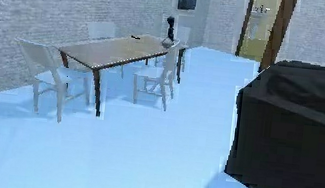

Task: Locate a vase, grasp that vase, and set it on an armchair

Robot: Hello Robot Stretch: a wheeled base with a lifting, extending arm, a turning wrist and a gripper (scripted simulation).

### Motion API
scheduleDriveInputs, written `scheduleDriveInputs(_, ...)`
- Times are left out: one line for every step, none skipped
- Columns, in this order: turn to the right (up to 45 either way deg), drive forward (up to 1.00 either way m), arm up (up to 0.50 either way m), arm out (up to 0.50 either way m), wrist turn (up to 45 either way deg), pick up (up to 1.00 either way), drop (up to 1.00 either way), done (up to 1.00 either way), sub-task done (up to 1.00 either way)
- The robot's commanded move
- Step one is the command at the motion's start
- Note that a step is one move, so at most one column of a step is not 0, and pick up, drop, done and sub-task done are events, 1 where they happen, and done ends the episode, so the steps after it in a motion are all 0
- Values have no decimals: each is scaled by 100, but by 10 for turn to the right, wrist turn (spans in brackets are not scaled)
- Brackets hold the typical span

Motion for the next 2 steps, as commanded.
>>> scheduleDriveInputs(0,90,0,0,0,0,0,0,0)
scheduleDriveInputs(180,0,0,0,0,0,0,0,0)
